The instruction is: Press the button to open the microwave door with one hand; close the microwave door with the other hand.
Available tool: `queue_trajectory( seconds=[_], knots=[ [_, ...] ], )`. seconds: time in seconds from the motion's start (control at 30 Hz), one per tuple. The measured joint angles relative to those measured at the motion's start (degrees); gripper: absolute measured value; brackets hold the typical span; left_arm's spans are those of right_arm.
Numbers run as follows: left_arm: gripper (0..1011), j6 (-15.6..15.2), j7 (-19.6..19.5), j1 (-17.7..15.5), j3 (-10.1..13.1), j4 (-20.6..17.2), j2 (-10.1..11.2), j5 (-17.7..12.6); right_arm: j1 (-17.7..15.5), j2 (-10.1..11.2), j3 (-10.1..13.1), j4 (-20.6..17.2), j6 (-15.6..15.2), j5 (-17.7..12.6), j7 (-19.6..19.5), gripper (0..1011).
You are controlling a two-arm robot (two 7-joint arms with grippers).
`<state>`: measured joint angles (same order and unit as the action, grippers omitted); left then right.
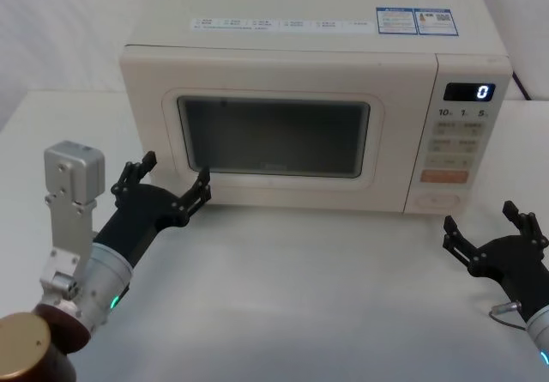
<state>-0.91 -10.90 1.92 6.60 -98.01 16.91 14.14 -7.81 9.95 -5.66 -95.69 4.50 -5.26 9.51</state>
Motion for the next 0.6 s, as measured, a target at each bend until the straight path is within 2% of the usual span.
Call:
queue_trajectory(
  seconds=[0.17,0.6],
  knots=[
    [1001,0.1,0.0,0.3,-0.6,1.6,-0.5,-0.1,0.0,0.0,0.0,0.0,0.0,0.0,0.0,1002],
    [1001,-0.1,0.0,0.4,-0.6,1.7,-0.6,-0.1,0.0,0.0,0.0,0.0,0.0,0.0,0.0,1002]
  ],
)
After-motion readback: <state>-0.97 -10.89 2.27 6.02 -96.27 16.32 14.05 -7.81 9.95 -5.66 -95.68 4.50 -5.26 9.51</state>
